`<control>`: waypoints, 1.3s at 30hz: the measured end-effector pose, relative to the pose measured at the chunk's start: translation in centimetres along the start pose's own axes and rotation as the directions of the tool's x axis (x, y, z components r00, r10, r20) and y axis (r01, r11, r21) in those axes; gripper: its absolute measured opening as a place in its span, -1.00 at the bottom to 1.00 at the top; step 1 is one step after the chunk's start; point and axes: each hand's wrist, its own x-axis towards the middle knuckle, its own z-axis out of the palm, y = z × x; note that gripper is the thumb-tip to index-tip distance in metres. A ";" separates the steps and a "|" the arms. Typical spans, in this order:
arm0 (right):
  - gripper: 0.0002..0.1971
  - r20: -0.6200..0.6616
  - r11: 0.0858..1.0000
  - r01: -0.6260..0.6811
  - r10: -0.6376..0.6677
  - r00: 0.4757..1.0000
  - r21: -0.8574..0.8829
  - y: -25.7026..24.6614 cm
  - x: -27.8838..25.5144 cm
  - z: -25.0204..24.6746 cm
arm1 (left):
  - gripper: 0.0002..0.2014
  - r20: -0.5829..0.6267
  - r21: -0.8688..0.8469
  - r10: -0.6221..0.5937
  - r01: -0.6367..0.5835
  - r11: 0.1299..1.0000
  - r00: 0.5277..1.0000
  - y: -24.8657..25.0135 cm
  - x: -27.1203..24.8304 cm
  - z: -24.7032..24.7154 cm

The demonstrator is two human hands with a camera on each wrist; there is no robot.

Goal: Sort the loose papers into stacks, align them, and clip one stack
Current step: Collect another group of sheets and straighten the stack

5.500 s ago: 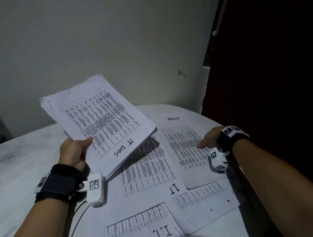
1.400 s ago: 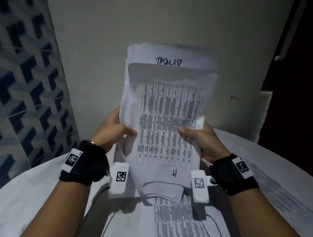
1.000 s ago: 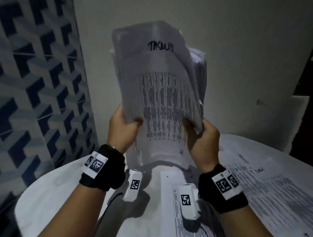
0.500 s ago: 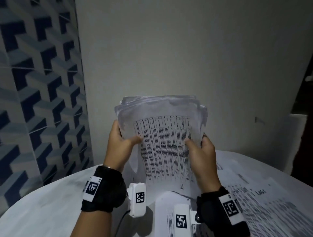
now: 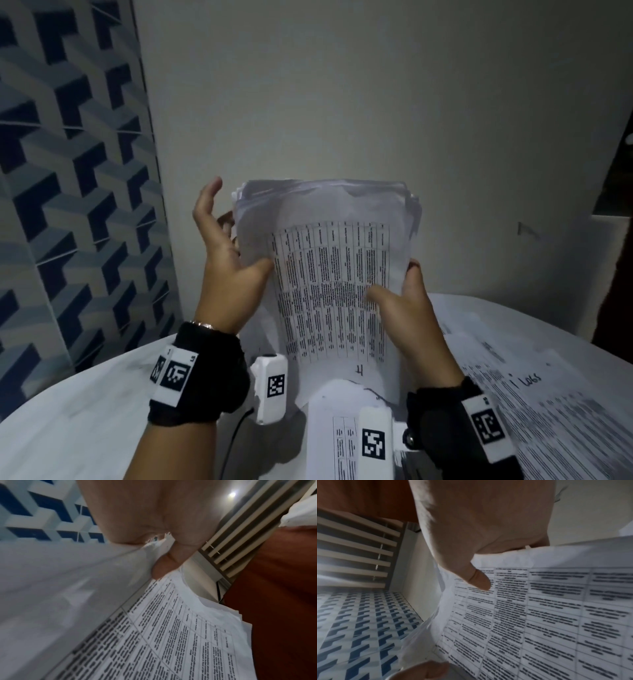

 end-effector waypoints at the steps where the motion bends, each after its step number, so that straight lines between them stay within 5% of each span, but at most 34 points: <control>1: -0.70 0.014 1.000 -0.028 0.028 0.999 -0.011 0.3 0.0 0.0 | -0.09 -0.022 -0.011 -0.047 0.046 0.999 0.999 -0.2 0.0 -0.1; 5: -0.73 -0.021 1.000 0.000 0.000 1.000 0.012 1.2 0.0 0.1 | -0.63 -0.092 0.070 -0.096 0.103 0.992 0.991 -1.2 0.4 -0.3; 10: -0.61 -0.047 0.986 -0.015 0.023 0.999 0.166 1.2 0.4 -0.1 | -0.73 -0.116 0.018 0.059 -0.058 0.998 0.992 -0.3 0.4 0.0; 13: -0.51 0.027 0.967 -0.149 0.147 0.989 0.208 1.9 0.4 -0.4 | -0.67 -0.024 0.043 -0.167 0.168 0.985 0.986 -1.1 0.6 -0.7; 16: -0.60 0.105 0.971 -0.199 0.186 0.977 0.132 2.2 0.4 -0.7 | -0.54 0.039 0.097 -0.396 0.391 0.915 0.917 -2.5 0.7 -2.0; 20: -0.60 0.121 0.975 -0.188 0.173 0.977 0.121 2.4 0.3 0.4 | -0.56 0.044 -0.037 -0.442 0.443 0.896 0.896 -2.7 0.5 -2.5; 25: -0.64 -0.032 0.985 -0.103 0.109 0.994 0.141 1.6 0.6 0.6 | -0.55 0.056 -0.132 -0.333 0.338 0.932 0.941 -1.1 0.7 -1.9; 29: -0.66 0.010 0.980 -0.070 0.069 0.998 0.188 1.0 0.1 0.7 | -0.52 0.077 -0.046 -0.312 0.316 0.948 0.947 -0.7 0.4 -1.6; 39: -0.74 -0.043 0.966 0.249 -0.247 0.968 0.065 -0.4 -0.6 0.9 | 0.02 0.048 0.094 0.039 -0.044 0.995 0.998 1.3 -0.5 0.3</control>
